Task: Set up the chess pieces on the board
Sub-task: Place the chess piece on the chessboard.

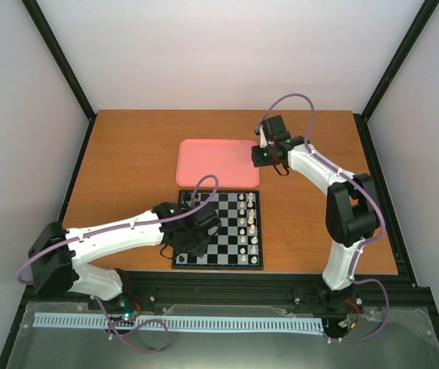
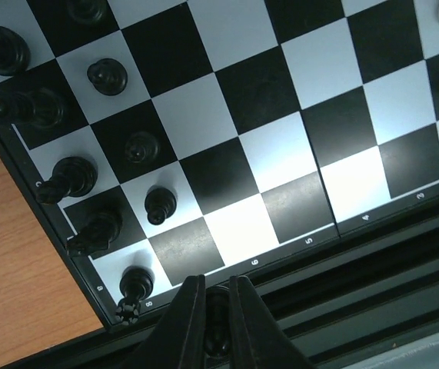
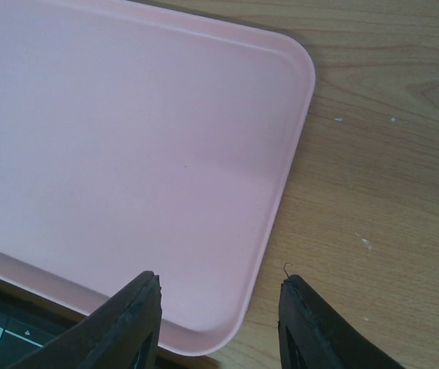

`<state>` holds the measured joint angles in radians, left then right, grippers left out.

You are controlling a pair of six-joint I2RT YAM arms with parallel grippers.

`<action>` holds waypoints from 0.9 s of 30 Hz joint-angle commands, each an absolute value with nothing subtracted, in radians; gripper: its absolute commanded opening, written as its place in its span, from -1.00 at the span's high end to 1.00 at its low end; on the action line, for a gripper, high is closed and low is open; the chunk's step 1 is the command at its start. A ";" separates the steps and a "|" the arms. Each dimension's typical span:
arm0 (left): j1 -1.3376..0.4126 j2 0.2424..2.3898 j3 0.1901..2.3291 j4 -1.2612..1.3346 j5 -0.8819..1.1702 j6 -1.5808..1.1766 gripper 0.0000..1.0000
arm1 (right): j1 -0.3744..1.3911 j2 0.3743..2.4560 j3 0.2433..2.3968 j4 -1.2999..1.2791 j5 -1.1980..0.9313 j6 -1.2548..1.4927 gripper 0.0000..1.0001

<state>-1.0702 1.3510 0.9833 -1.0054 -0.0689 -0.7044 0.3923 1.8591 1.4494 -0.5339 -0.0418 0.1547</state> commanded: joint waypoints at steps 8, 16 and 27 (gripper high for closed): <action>-1.105 1.341 0.866 -0.887 -0.087 -0.788 0.98 | 0.385 1.821 1.428 -0.521 -0.039 0.153 0.01; -1.109 1.361 0.852 -0.863 -0.081 -0.778 0.98 | 0.385 1.827 1.434 -0.522 -0.041 0.152 0.01; -1.111 1.385 0.840 -0.878 -0.073 -0.789 0.98 | 0.384 1.827 1.433 -0.524 -0.032 0.144 0.01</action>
<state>-1.0958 1.3830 0.8440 -0.8753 -0.0750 -0.7650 0.3923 1.8519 1.4384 -0.5301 -0.0410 0.1535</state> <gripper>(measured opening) 0.089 0.496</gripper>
